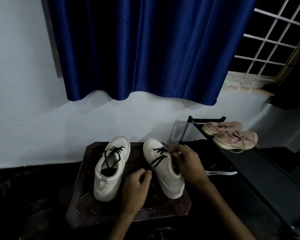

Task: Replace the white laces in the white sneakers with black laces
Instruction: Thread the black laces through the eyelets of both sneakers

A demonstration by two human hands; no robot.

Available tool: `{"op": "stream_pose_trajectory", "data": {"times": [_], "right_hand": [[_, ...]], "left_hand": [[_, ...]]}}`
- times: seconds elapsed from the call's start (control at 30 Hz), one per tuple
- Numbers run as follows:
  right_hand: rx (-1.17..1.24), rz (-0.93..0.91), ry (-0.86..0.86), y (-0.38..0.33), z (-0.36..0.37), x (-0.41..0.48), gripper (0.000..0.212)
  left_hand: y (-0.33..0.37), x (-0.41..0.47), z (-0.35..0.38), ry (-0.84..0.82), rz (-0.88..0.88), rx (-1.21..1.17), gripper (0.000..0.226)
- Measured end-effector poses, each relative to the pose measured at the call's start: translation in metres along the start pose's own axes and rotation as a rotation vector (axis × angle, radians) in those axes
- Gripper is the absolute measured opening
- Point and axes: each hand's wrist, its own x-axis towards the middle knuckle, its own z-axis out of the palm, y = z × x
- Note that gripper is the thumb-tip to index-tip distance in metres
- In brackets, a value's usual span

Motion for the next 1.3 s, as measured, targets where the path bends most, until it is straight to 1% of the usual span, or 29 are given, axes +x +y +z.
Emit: {"op": "stream_pose_trajectory", "data": {"times": [0.07, 0.17, 0.23, 0.33, 0.37, 0.43, 0.47, 0.5, 0.53, 0.57, 0.6, 0.67, 0.77, 0.8, 0.83, 0.9, 0.93, 0.97, 1.0, 1.03, 1.1, 1.17, 1.23, 1.3], "right_hand": [[-0.146, -0.02, 0.016, -0.004, 0.002, 0.001, 0.022], [-0.311, 0.023, -0.023, -0.01, 0.007, 0.002, 0.035], [-0.384, 0.036, -0.05, -0.015, 0.005, 0.003, 0.033], [-0.46, 0.056, -0.103, -0.027, -0.004, 0.01, 0.024], [-0.456, 0.04, -0.086, -0.033, -0.006, 0.015, 0.019], [-0.421, -0.095, -0.057, -0.047, -0.005, 0.027, 0.016], [-0.432, -0.187, -0.127, -0.055, 0.0, 0.032, 0.018], [-0.494, -0.273, -0.254, -0.062, 0.009, 0.037, 0.022], [-0.606, -0.336, -0.386, -0.067, 0.019, 0.04, 0.026], [-0.74, -0.376, -0.478, -0.07, 0.03, 0.042, 0.032], [-0.864, -0.398, -0.521, -0.07, 0.04, 0.042, 0.036], [-1.021, -0.443, -0.513, -0.07, 0.049, 0.045, 0.031], [-1.077, -0.515, -0.521, -0.07, 0.049, 0.056, 0.027], [-1.017, -0.494, -0.549, -0.071, 0.045, 0.061, 0.027], [-0.852, -0.412, -0.584, -0.072, 0.041, 0.065, 0.025], [-0.284, -0.102, -0.608, -0.079, 0.029, 0.069, 0.014], [0.021, 0.065, -0.595, -0.084, 0.021, 0.07, 0.014], [0.29, 0.192, -0.554, -0.089, 0.012, 0.073, 0.017], [0.495, 0.282, -0.522, -0.092, 0.002, 0.076, 0.021], [0.641, 0.336, -0.489, -0.096, -0.008, 0.079, 0.022], [0.85, 0.376, -0.435, -0.105, -0.026, 0.089, 0.02], [1.016, 0.369, -0.38, -0.115, -0.044, 0.102, 0.014], [1.075, 0.315, -0.329, -0.13, -0.06, 0.115, 0.013], [1.039, 0.25, -0.287, -0.145, -0.074, 0.125, 0.013]], "left_hand": [[-0.008, -0.005, 0.006, -0.02, 0.069, 0.194, 0.035], [-0.015, -0.011, 0.012, -0.057, 0.156, 0.494, 0.033], [-0.018, -0.014, 0.016, -0.093, 0.26, 0.615, 0.031], [-0.019, -0.019, 0.025, -0.098, 0.432, 0.785, 0.025], [-0.02, -0.021, 0.027, -0.1, 0.467, 0.813, 0.026], [-0.021, -0.021, 0.029, -0.103, 0.494, 0.842, 0.028], [-0.022, -0.021, 0.03, -0.097, 0.503, 0.85, 0.029], [-0.022, -0.021, 0.03, -0.096, 0.509, 0.849, 0.029], [-0.022, -0.021, 0.029, -0.095, 0.516, 0.843, 0.028], [-0.022, -0.022, 0.029, -0.096, 0.519, 0.838, 0.028], [-0.022, -0.022, 0.029, -0.093, 0.523, 0.835, 0.028], [-0.024, -0.023, 0.028, -0.083, 0.53, 0.829, 0.027], [-0.026, -0.022, 0.029, -0.083, 0.538, 0.834, 0.027], [-0.026, -0.023, 0.028, -0.081, 0.544, 0.836, 0.027], [-0.026, -0.023, 0.028, -0.084, 0.546, 0.837, 0.027], [-0.024, -0.023, 0.027, -0.082, 0.558, 0.838, 0.026], [-0.024, -0.023, 0.027, -0.077, 0.56, 0.836, 0.026], [-0.023, -0.024, 0.027, -0.079, 0.554, 0.835, 0.026], [-0.022, -0.024, 0.026, -0.08, 0.549, 0.837, 0.026], [-0.021, -0.023, 0.026, -0.081, 0.541, 0.839, 0.026], [-0.02, -0.023, 0.025, -0.083, 0.526, 0.838, 0.027], [-0.022, -0.023, 0.025, -0.11, 0.535, 0.841, 0.028], [-0.025, -0.023, 0.024, -0.138, 0.543, 0.847, 0.029], [-0.021, -0.018, 0.021, -0.147, 0.527, 0.876, 0.03]]}}
